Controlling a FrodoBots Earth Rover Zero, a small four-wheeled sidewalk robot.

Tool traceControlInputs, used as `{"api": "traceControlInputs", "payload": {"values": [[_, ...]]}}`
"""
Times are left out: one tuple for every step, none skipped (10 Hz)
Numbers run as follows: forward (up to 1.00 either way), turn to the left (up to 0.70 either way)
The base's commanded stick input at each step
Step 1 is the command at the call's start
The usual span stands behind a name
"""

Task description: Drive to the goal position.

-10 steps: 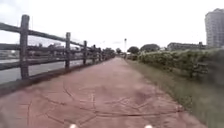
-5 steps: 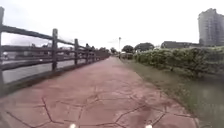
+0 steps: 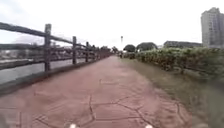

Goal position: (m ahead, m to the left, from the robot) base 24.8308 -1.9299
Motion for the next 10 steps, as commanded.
{"api": "traceControlInputs", "payload": {"values": [[0.98, 0.00], [0.98, 0.00], [0.98, 0.00], [0.98, 0.00], [0.98, -0.30], [0.98, -0.39], [0.98, -0.39], [0.98, -0.39], [0.98, -0.39], [0.98, -0.39]]}}
